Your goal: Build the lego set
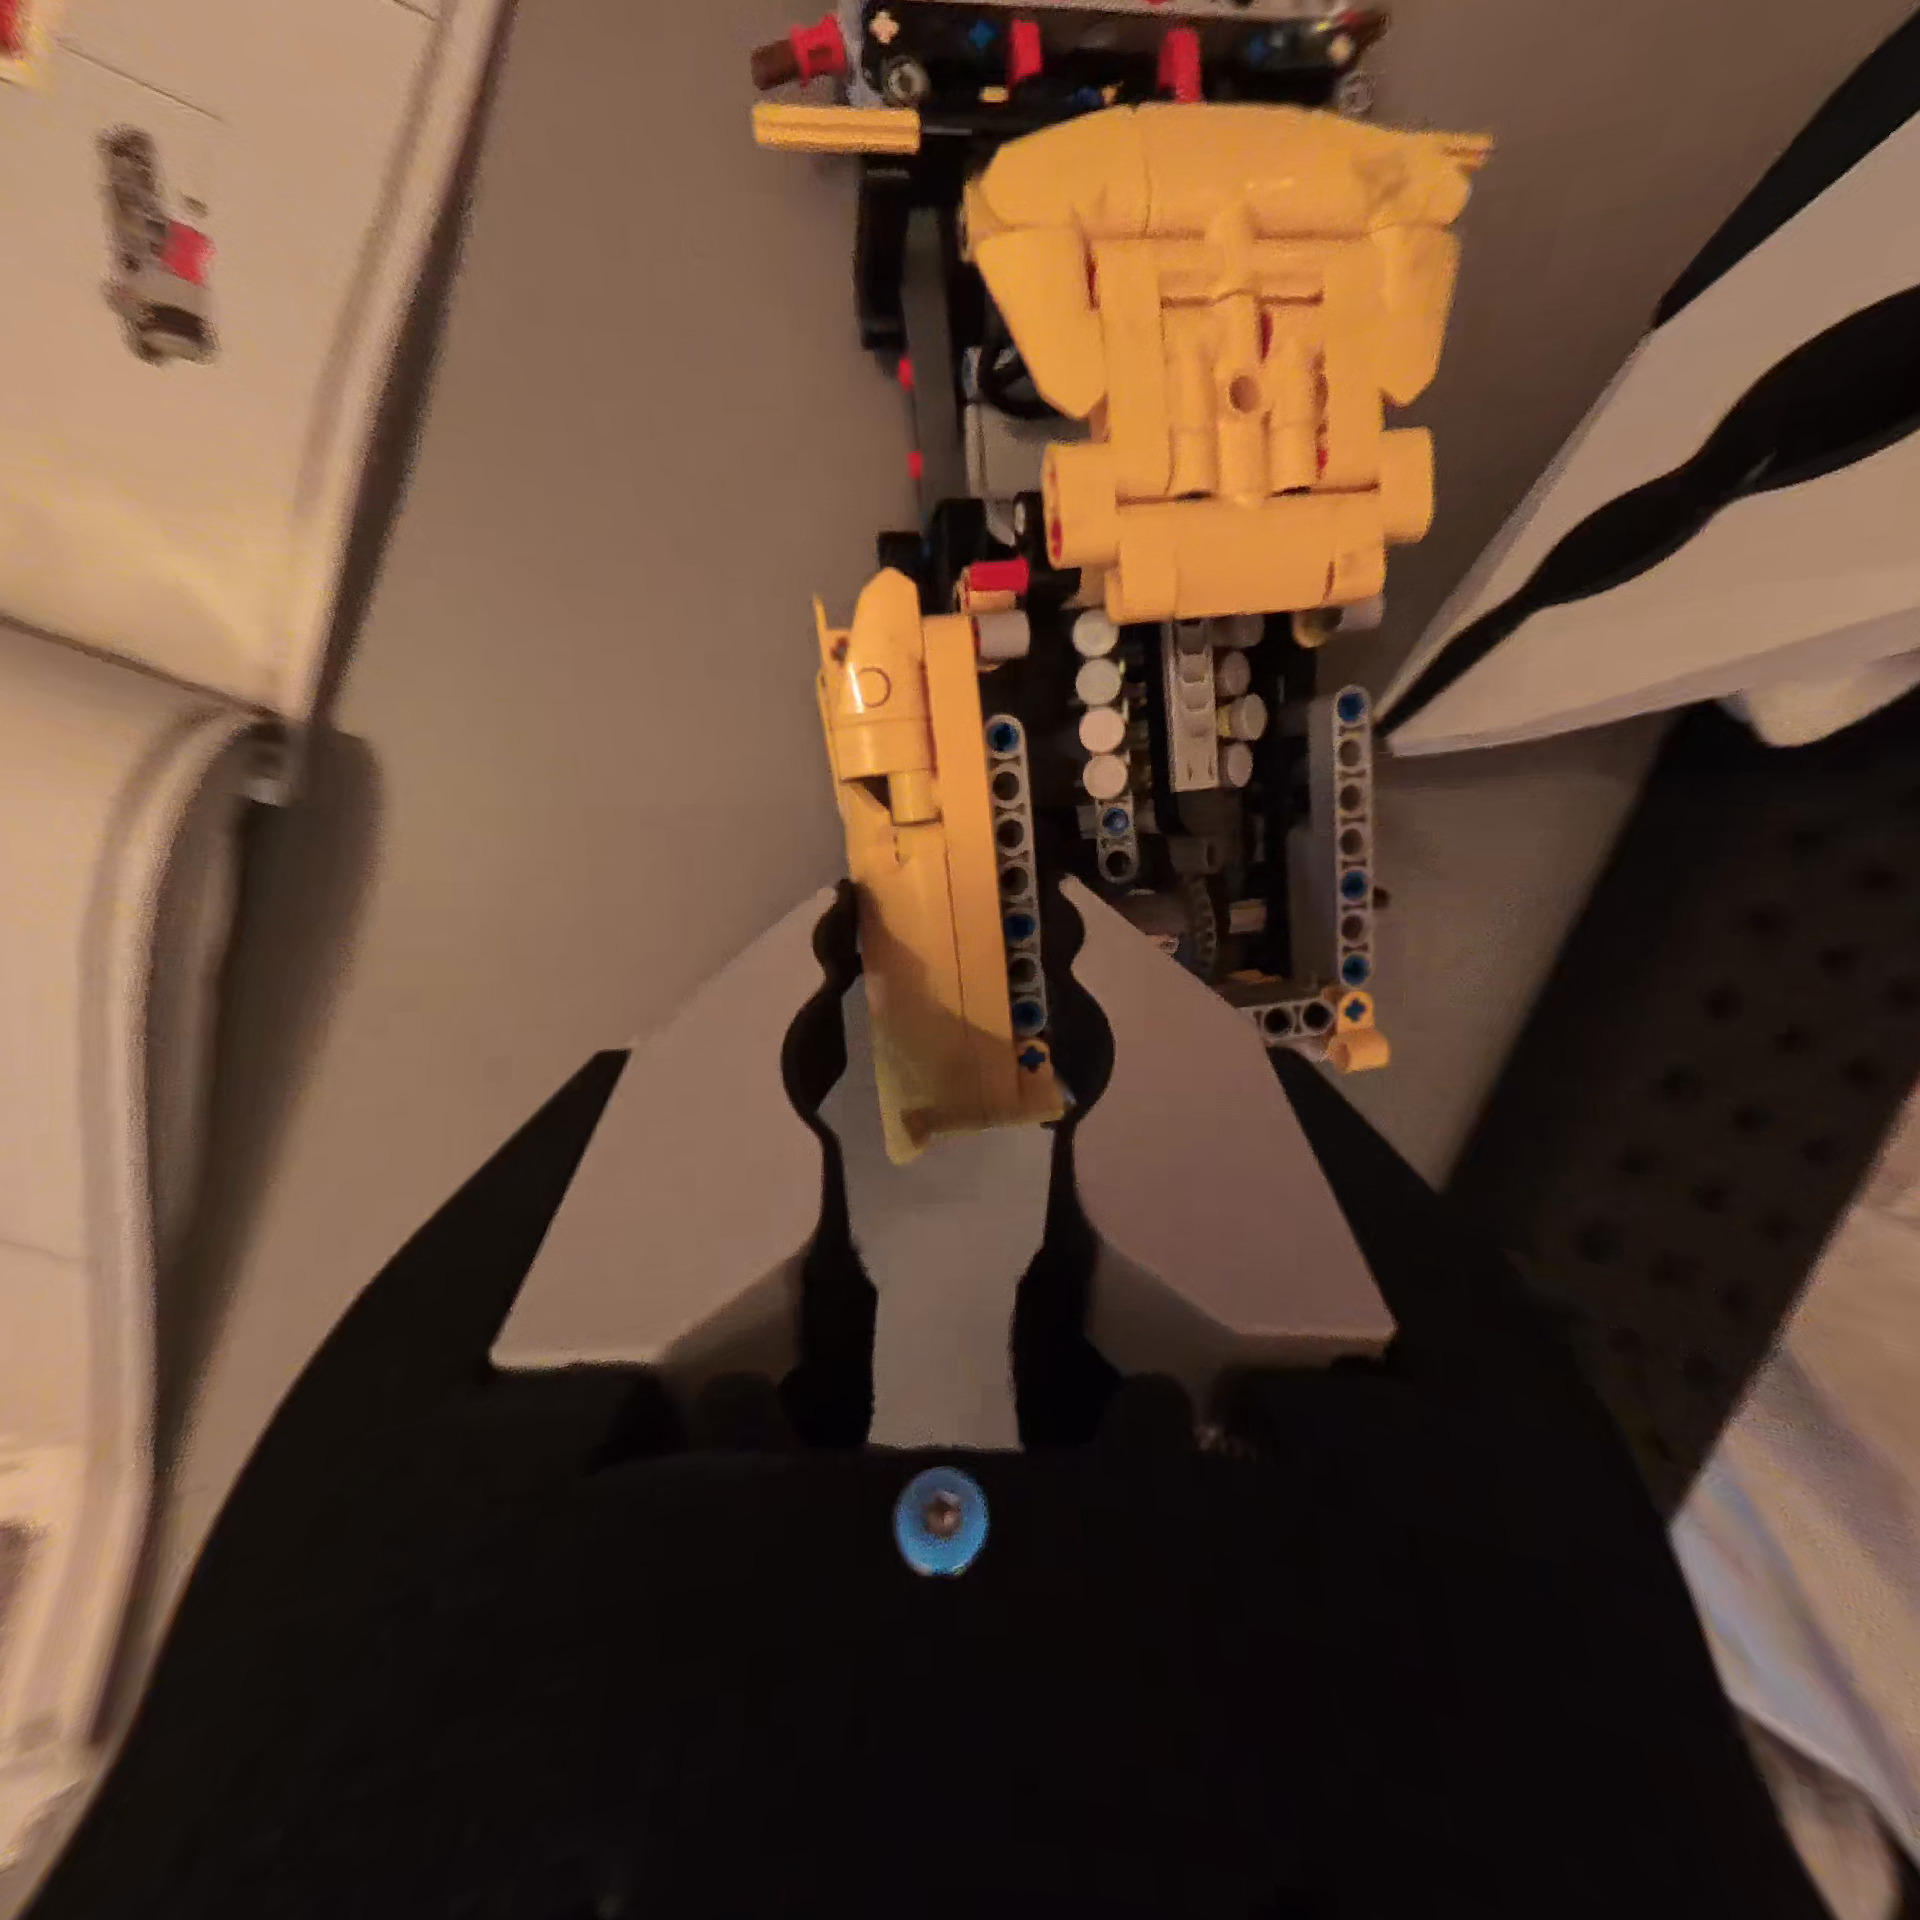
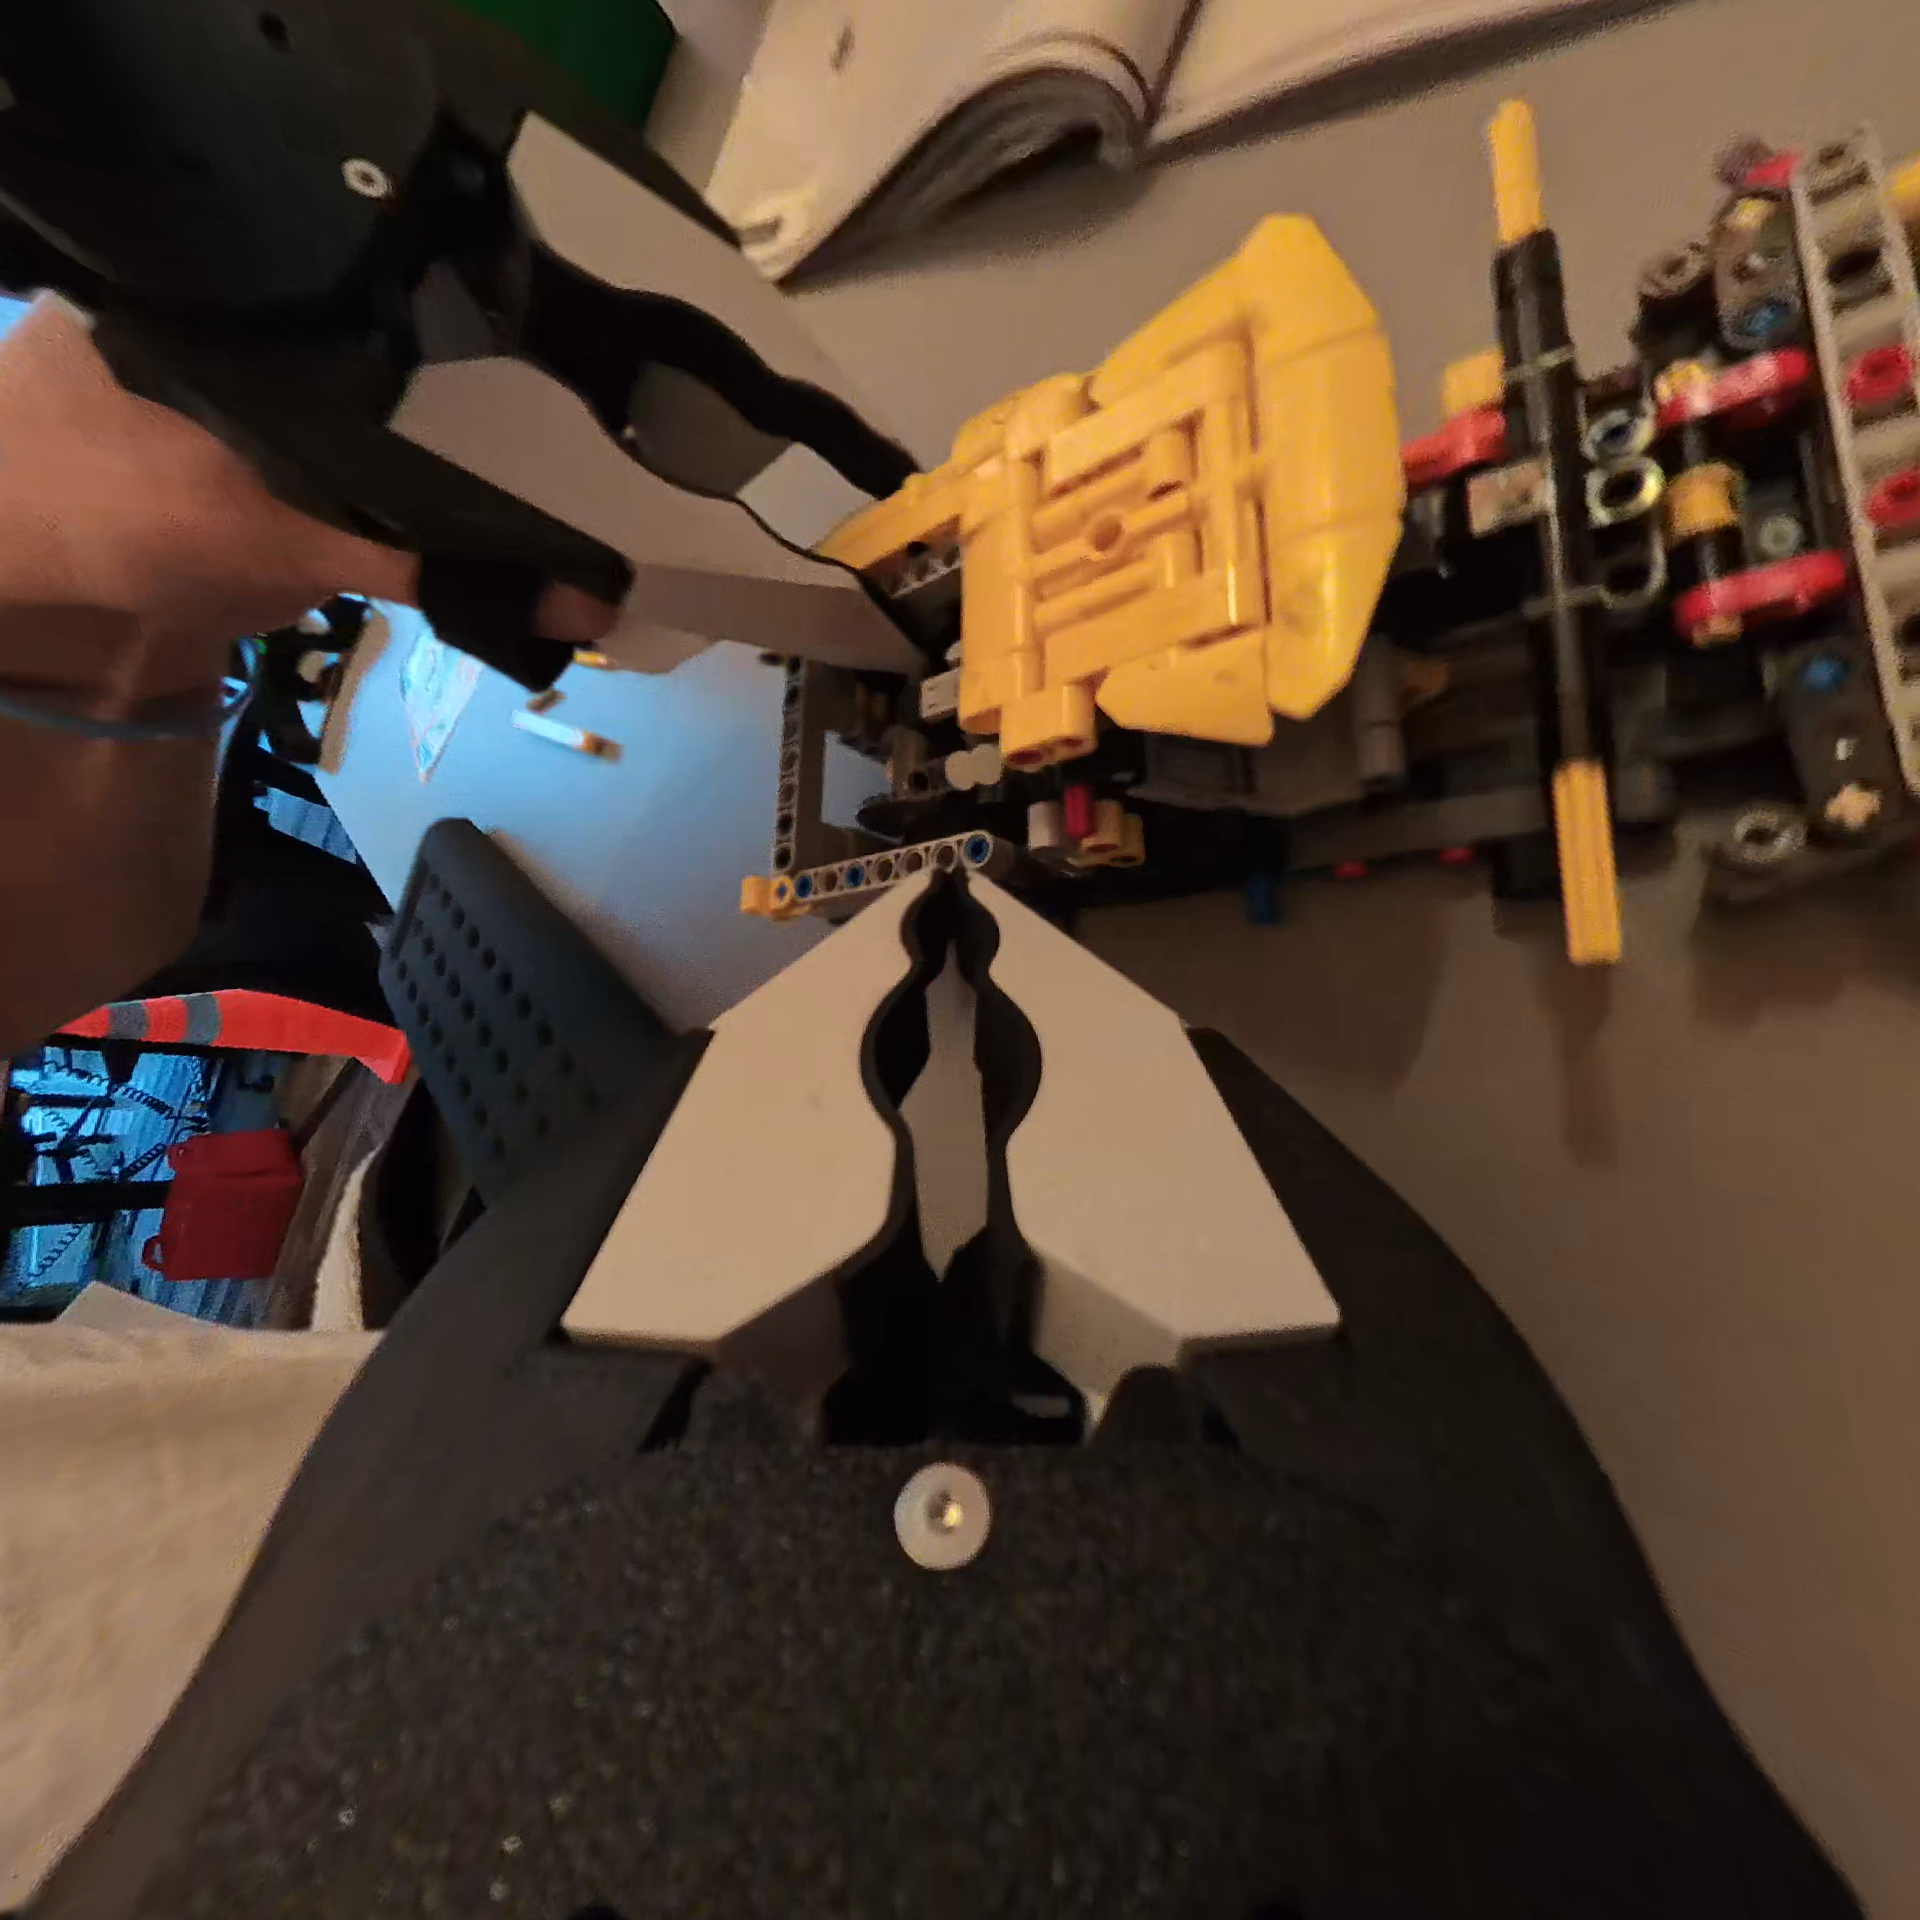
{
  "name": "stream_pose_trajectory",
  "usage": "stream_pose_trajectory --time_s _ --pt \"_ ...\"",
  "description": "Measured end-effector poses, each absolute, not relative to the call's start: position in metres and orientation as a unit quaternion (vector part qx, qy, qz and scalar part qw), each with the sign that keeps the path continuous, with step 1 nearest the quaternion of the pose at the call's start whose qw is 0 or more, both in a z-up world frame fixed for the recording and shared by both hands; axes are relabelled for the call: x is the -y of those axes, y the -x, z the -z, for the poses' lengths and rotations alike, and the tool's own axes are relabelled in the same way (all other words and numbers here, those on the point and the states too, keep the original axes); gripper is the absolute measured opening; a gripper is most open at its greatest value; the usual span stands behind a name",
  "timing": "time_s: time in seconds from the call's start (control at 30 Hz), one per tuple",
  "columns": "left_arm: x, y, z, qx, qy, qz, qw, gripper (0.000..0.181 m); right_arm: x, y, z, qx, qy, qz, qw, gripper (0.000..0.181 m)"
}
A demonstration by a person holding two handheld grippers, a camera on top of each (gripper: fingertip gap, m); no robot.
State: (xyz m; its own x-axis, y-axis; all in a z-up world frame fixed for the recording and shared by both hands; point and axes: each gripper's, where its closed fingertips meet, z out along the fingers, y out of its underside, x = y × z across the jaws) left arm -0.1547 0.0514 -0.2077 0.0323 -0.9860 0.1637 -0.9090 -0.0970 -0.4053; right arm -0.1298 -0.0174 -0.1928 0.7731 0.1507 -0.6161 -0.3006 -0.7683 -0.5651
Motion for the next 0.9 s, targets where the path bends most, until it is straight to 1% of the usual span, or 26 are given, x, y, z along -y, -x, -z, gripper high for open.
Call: stream_pose_trajectory --time_s 0.03,0.07,0.1,0.13,0.27,0.37,0.47,0.6,0.73,0.77,0.83,0.9 --pt "-0.061 0.155 0.208 -0.676 0.705 0.189 0.1 0.034 0.011 0.136 0.19 -0.033 0.873 -0.347 0.342 0.0" --pt "-0.069 0.155 0.207 -0.684 0.699 0.18 0.101 0.034 0.007 0.142 0.188 -0.025 0.871 -0.359 0.336 0.004" --pt "-0.078 0.155 0.207 -0.689 0.696 0.171 0.104 0.034 0.005 0.145 0.187 -0.012 0.87 -0.366 0.331 0.012" --pt "-0.087 0.155 0.207 -0.696 0.691 0.163 0.108 0.034 0.004 0.143 0.183 -0.001 0.868 -0.366 0.336 0.015" --pt "-0.118 0.158 0.208 -0.704 0.688 0.14 0.107 0.034 0.003 0.102 0.164 0.014 0.85 -0.333 0.409 0.014" --pt "-0.133 0.163 0.208 -0.703 0.69 0.136 0.106 0.034 0.006 0.044 0.172 -0.013 0.853 -0.261 0.452 0.011" --pt "-0.138 0.162 0.208 -0.715 0.677 0.136 0.108 0.034 0.003 0.008 0.174 -0.06 0.831 -0.264 0.487 0.012" --pt "-0.149 0.157 0.208 -0.723 0.668 0.123 0.123 0.034 -0.009 -0.009 0.161 -0.087 0.795 -0.272 0.536 0.011" --pt "-0.149 0.157 0.207 -0.717 0.673 0.128 0.129 0.034 -0.02 -0.007 0.156 -0.069 0.795 -0.268 0.539 0.011" --pt "-0.15 0.16 0.204 -0.712 0.678 0.129 0.131 0.037 -0.023 -0.006 0.154 -0.063 0.794 -0.269 0.541 0.011" --pt "-0.15 0.169 0.188 -0.689 0.692 0.148 0.154 0.041 -0.031 -0.002 0.145 -0.048 0.79 -0.274 0.546 0.015" --pt "-0.148 0.178 0.159 -0.627 0.72 0.212 0.211 0.041 -0.04 0.004 0.131 -0.016 0.781 -0.267 0.564 0.021"
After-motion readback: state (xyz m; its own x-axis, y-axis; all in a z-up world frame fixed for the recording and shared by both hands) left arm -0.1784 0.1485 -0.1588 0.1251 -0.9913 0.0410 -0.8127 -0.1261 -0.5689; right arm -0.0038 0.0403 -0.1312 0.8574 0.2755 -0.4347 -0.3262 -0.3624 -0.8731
